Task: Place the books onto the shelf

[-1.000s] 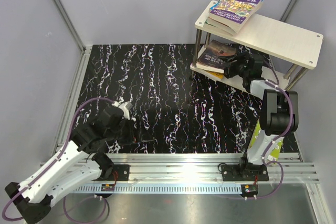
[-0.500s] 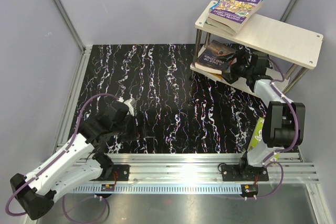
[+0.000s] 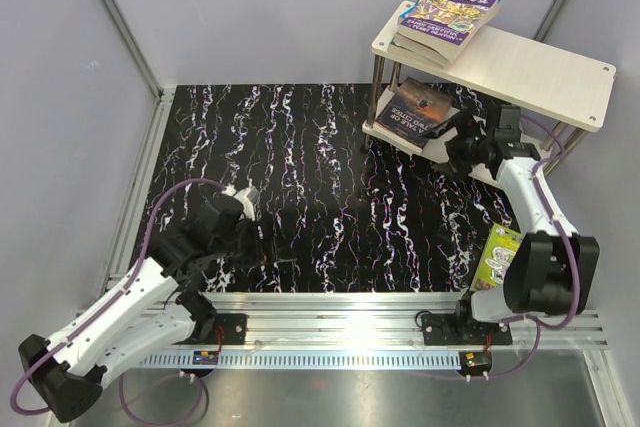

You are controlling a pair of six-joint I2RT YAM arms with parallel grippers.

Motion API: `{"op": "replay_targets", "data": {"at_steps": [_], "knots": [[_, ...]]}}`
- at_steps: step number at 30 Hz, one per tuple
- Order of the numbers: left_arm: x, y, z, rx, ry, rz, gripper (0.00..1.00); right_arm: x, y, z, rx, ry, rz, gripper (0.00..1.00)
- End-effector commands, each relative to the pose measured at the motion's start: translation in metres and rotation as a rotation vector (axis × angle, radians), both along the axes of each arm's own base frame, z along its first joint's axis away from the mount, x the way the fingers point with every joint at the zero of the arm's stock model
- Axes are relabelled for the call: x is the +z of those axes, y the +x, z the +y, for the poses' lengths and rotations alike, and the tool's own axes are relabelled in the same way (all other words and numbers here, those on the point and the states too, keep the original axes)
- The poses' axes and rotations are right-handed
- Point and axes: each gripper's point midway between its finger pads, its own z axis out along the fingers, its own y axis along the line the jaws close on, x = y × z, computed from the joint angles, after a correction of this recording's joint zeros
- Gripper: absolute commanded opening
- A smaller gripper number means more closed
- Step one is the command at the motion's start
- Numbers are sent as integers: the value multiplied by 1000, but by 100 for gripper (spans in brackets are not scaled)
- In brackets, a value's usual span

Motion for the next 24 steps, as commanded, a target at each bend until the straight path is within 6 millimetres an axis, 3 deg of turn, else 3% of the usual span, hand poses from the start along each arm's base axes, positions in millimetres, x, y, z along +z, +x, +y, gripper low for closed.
{"op": "replay_targets", "data": {"at_steps": [1, 5, 9, 13, 16, 18, 22, 24], "knots": [[6, 2, -9, -19, -58, -24, 92, 3, -42, -31, -53, -207, 80, 100], [7, 5, -18, -36, -90, -19, 92, -23, -95, -70, -147, -397, 290, 100], [15, 7, -31, -79, -137, -14, 92, -38, -141, -125, -303, -588, 468, 99], [19, 10, -41, -120, -161, -4, 92, -39, -188, -173, -467, -732, 584, 100], [19, 9, -48, -154, -171, 8, 91, -24, -197, -196, -585, -774, 572, 100], [21, 10, -51, -170, -181, 9, 91, -25, -204, -213, -659, -782, 585, 100], [27, 8, -51, -190, -184, 4, 91, -41, -213, -235, -740, -694, 635, 100], [29, 8, -50, -188, -185, -4, 91, -51, -211, -233, -773, -602, 641, 100]]}}
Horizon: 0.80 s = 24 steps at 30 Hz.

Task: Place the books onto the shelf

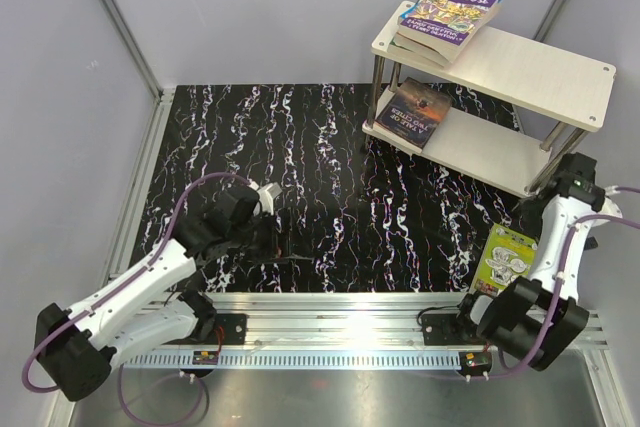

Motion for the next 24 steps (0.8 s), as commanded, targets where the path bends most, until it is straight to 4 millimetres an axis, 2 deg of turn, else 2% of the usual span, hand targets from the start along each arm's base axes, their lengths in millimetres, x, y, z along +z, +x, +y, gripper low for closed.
{"op": "replay_targets", "data": {"at_steps": [1, 3, 4, 7, 10, 15, 21, 24], "knots": [[30, 3, -8, -46, -81, -78, 91, -21, -12, -15, -129, 56, -9, 100], [32, 0, -6, -44, -82, -79, 91, -34, -15, -20, -205, 93, -44, 100], [31, -3, -4, -43, -75, -69, 91, -49, -26, -22, -257, 122, -19, 100], [36, -8, 1, -32, -80, -72, 91, -72, -37, -23, -317, 153, -1, 100], [33, -15, 10, -14, -68, -77, 91, -86, -41, -27, -357, 151, -4, 100], [23, -24, 23, 13, -32, -56, 91, -87, -50, -48, -384, 82, 35, 100], [23, -31, 35, 60, -26, -55, 91, -85, -58, -82, -400, 36, 96, 100], [19, -34, 39, 78, -20, -47, 91, -98, -58, -84, -409, 74, 100, 100]]}}
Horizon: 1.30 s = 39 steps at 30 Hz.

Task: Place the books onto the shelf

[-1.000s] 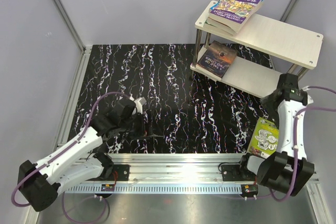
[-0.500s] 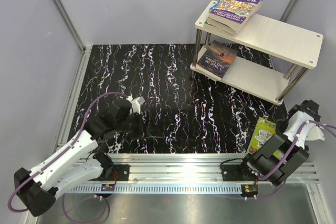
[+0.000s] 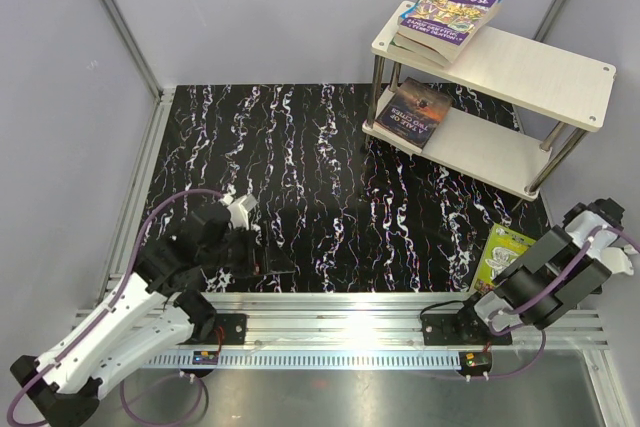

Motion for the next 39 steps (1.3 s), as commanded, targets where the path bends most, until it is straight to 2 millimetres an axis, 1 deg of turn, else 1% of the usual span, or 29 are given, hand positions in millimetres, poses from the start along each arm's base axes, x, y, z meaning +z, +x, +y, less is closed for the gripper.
{"op": "replay_targets", "data": {"at_steps": [1, 2, 4, 5, 6, 7, 8, 9, 10, 11, 13, 14, 15, 18, 21, 22, 23, 24, 25, 26, 28, 29, 31, 32, 33, 34, 36, 38, 39], "knots": [[-4, -1, 6, 39, 10, 12, 91, -2, 1, -20, -10, -38, 7, 100], [-5, -1, 6, 45, 10, 18, 91, -7, 5, -19, -15, -31, -12, 100], [-5, -2, 8, 56, 11, 20, 91, -18, 6, -10, -17, 3, -33, 100], [-3, -2, 8, 58, 8, 18, 91, -21, 17, -8, -13, 11, -95, 100], [-4, -2, 9, 63, 13, 16, 91, -29, 16, 3, -10, 38, -116, 100], [-4, -1, 9, 70, 10, 17, 91, -24, 25, 1, -23, 0, -188, 100], [-6, -1, 9, 73, 13, 19, 91, -24, 35, 9, -15, 19, -257, 100], [-6, 0, 8, 72, 9, 19, 91, -24, 35, 19, -12, 12, -302, 100], [-6, 0, 7, 71, 7, 21, 91, -23, 38, 22, -24, 9, -342, 100], [-6, 1, 7, 71, 7, 23, 91, -23, 47, 32, -29, 41, -400, 98], [-6, 4, 4, 70, 3, 20, 91, -31, 47, 50, -46, 111, -424, 98], [-5, 4, 3, 68, 2, 17, 91, -32, 52, 60, -47, 150, -465, 98], [-5, 7, 1, 68, -1, 15, 91, -36, 50, 71, -57, 176, -480, 98], [-6, 11, -4, 57, -4, 17, 91, -39, 54, 101, -50, 265, -504, 98], [-6, 16, -10, 42, -9, 18, 91, -34, 64, 129, -21, 324, -540, 98], [-6, 17, -12, 38, -12, 15, 91, -32, 72, 145, 18, 351, -543, 97], [-6, 18, -14, 33, -13, 15, 91, -29, 75, 153, 36, 362, -550, 98], [-6, 21, -18, 26, -17, 18, 91, -21, 81, 156, 62, 343, -578, 98], [-7, 23, -20, 22, -18, 19, 91, -16, 86, 170, 106, 356, -579, 97], [-5, 24, -23, 8, -26, 21, 91, -6, 91, 168, 124, 325, -590, 97], [-7, 31, -29, -3, -17, 28, 91, 5, 94, 176, 166, 319, -587, 97], [-3, 33, -32, -10, -24, 21, 91, 15, 101, 182, 211, 320, -596, 98], [-4, 40, -38, -17, -20, 20, 90, 18, 103, 194, 241, 355, -588, 98], [-3, 43, -41, -18, -24, 19, 90, 22, 106, 206, 283, 384, -590, 98], [-3, 48, -45, -20, -28, 18, 91, 24, 106, 214, 297, 399, -592, 98], [-3, 50, -48, -25, -30, 20, 90, 29, 114, 224, 315, 430, -630, 98], [-4, 55, -55, -27, -38, 31, 90, 35, 117, 250, 387, 483, -634, 98], [-7, 58, -59, -32, -37, 38, 90, 50, 131, 275, 469, 545, -696, 98], [-13, 61, -62, -34, -23, 53, 90, 50, 130, 295, 533, 597, -672, 98]]}}
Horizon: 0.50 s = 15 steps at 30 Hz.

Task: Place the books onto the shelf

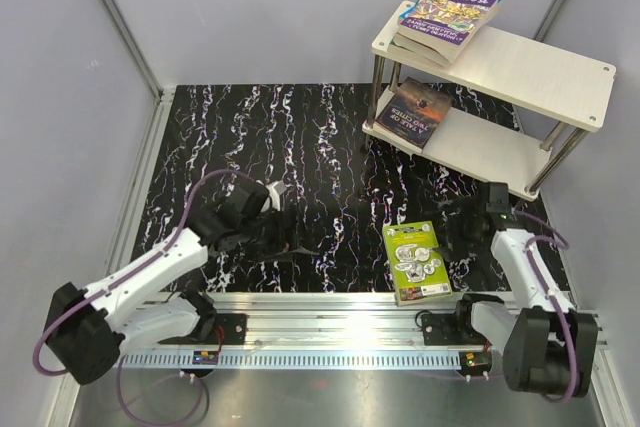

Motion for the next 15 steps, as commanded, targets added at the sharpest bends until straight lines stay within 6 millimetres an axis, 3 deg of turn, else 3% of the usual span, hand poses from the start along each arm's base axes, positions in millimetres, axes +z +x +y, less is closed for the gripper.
{"op": "replay_targets", "data": {"at_steps": [1, 2, 3, 4, 5, 6, 7, 8, 9, 11, 15], "knots": [[18, 18, -23, -42, -69, -66, 90, 38, 32, 57, 156, 178, -131, 98], [12, 21, -23, -37, -43, -67, 89, 51, 37, 65, 207, 203, -154, 98], [3, 20, -28, -51, -13, -47, 89, 51, 36, 76, 272, 197, -134, 98], [3, 22, -32, -62, 4, -54, 89, 49, 28, 72, 335, 148, -108, 98], [-12, 19, -35, -77, 68, -25, 89, 64, 36, 68, 369, 103, -138, 99], [-15, 19, -39, -88, 87, -18, 88, 65, 36, 61, 391, 49, -119, 99], [-17, 18, -45, -101, 101, -12, 88, 62, 22, 51, 448, -25, -53, 100], [-13, 21, -53, -111, 104, -20, 88, 71, 29, 34, 442, -137, -54, 100], [-24, 15, -61, -139, 131, 7, 87, 68, 27, 24, 453, -190, -18, 100], [-24, 14, -72, -152, 133, 23, 87, 61, 15, -14, 420, -273, 73, 100], [-31, 7, -84, -155, 114, 62, 86, 38, -3, -68, 294, -223, 115, 100]]}}
